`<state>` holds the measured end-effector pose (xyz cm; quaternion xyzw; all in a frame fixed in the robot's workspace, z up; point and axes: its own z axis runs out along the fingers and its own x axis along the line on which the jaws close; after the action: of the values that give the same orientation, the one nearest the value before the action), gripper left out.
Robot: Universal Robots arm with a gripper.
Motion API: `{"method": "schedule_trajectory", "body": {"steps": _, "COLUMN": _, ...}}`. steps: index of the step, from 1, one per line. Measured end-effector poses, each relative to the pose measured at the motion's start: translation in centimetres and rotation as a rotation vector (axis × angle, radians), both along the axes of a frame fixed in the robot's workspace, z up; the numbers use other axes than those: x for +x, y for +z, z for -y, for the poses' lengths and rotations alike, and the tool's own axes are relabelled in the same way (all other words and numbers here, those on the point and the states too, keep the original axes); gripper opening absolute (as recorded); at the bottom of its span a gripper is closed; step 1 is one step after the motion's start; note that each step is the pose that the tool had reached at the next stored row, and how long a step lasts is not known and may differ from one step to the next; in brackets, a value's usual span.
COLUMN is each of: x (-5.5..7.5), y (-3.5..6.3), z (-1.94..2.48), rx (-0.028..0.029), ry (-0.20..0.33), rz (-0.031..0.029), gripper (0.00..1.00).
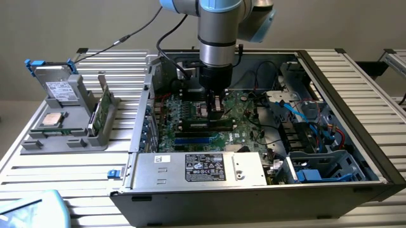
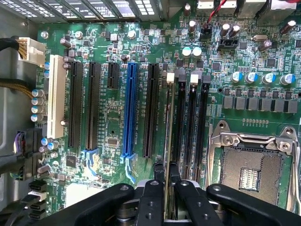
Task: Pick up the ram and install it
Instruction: 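Insert the ram into the slot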
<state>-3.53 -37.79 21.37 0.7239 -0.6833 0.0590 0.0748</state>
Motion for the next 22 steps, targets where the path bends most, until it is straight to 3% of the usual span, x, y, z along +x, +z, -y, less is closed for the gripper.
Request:
{"method": "schedule_trajectory", "body": {"steps": 1, "x": 0.0, "y": 0.0, "z": 0.0, "rx": -0.0001, "ry": 0.0, "rz": 0.0, "gripper": 0.16}}
{"method": "schedule_trajectory", "body": {"steps": 2, "x": 0.0, "y": 0.0, "z": 0.0, "rx": -0.0001, "ry": 0.0, "rz": 0.0, "gripper": 0.22}}
{"method": "schedule_trajectory", "body": {"steps": 8, "x": 0.0, "y": 0.0, "z": 0.0, "rx": -0.0001, "ry": 0.0, "rz": 0.0, "gripper": 0.25}}
{"method": "schedule_trajectory", "body": {"steps": 11, "x": 0.0, "y": 0.29, "z": 0.0, "rx": 0.0001, "ry": 0.0, "rz": 0.0001, "gripper": 0.36}}
{"method": "schedule_trajectory", "body": {"steps": 17, "x": -0.1, "y": 2.05, "z": 0.0, "rx": -0.0002, "ry": -0.001, "rz": 0.0, "gripper": 0.6}}
{"method": "schedule_trajectory", "body": {"steps": 22, "x": -0.2, "y": 2.13, "z": 0.0, "rx": 0.0001, "ry": -0.001, "rz": 0.0001, "gripper": 0.58}}
